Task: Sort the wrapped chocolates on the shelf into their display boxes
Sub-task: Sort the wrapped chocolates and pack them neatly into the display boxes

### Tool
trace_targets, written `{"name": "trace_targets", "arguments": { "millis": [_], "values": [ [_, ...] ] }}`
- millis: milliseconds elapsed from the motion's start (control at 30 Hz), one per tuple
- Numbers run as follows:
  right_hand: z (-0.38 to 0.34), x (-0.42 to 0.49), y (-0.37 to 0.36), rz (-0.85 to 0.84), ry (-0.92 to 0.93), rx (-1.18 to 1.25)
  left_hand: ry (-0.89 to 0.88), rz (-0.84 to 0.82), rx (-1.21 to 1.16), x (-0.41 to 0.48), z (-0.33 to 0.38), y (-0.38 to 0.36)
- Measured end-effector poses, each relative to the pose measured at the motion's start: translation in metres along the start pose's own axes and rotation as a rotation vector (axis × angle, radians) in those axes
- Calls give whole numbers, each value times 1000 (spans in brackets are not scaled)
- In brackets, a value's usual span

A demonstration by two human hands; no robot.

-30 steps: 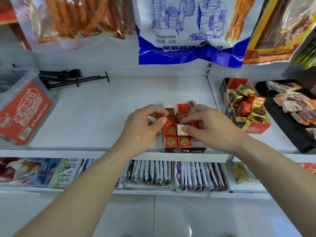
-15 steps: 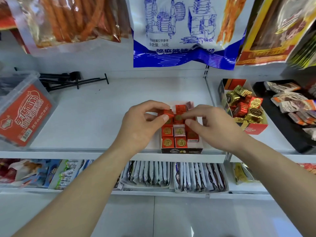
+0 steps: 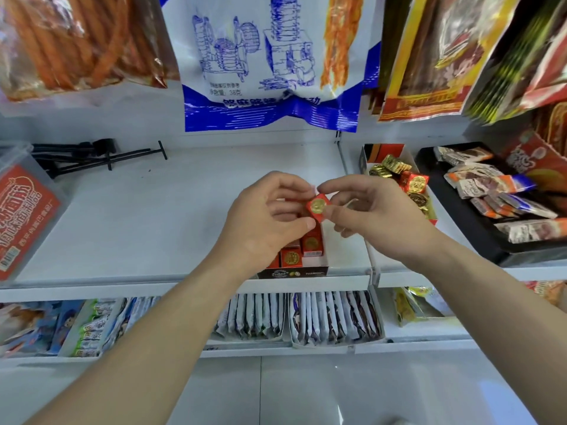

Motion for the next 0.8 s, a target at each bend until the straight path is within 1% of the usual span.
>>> {"name": "trace_targets", "arguments": {
  "millis": [33, 133, 167, 267, 367, 467, 700, 800],
  "values": [
    [2, -1, 4, 25, -3, -5, -4, 5, 99, 3, -2, 2],
    [7, -2, 14, 83, -24, -20, 28, 39, 515, 10, -11, 11],
    [9, -3, 16, 82, -21, -46, 54, 30, 594, 12, -14, 12],
    [13, -5, 13, 40, 6, -152, 143, -46, 733, 14, -20, 3],
    [15, -7, 11, 17, 11, -188, 153, -76, 838, 14, -21, -8],
    [18, -5, 11, 25, 5, -193, 131, -87, 876, 13, -22, -17],
    [20, -5, 12, 20, -9, -171, 174, -14, 602, 10, -26, -19],
    [20, -5, 13, 22, -12, -159, 154, -12, 600, 10, -27, -22]
  ]
}}
Point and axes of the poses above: each hand's wrist, its own x-axis towards the middle knuckle, its own y-axis out of the back of the hand, z = x × y, the point moved 3 cm from there along x, towards the middle knuckle, and after that the axes turned 4 degrees about -y, right-handed, at the moved point
